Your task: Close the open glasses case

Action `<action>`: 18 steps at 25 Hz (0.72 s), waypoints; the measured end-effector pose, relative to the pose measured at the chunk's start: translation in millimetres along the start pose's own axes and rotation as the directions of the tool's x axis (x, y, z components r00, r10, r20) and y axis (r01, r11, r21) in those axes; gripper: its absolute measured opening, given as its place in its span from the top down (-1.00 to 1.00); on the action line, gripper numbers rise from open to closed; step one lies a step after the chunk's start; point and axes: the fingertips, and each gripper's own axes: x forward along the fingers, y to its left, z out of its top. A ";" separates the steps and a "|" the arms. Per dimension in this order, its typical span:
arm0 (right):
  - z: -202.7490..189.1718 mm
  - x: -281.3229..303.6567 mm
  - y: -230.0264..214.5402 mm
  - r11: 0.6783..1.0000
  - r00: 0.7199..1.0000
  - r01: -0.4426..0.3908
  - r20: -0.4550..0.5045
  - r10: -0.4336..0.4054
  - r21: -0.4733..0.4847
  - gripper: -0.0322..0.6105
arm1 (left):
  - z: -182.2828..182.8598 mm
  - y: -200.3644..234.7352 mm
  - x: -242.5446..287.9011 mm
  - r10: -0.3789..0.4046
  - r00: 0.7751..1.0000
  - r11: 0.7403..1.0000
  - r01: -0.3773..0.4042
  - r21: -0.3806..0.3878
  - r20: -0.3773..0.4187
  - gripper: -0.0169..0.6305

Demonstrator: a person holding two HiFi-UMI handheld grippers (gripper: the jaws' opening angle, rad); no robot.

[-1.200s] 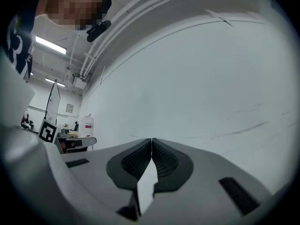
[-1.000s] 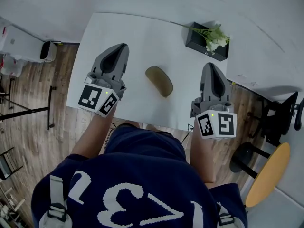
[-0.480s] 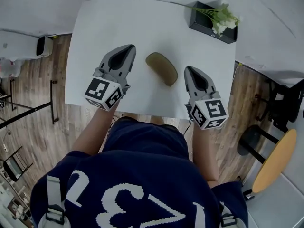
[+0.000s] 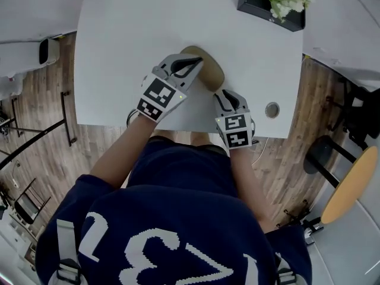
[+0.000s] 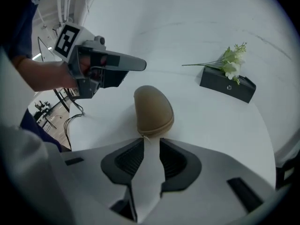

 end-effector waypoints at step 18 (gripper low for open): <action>-1.3 8.8 14.0 0.998 0.999 -0.038 0.006 0.038 0.059 0.81 | -36.1 -18.5 34.1 0.062 0.987 0.981 -0.034 0.190 -0.146 0.91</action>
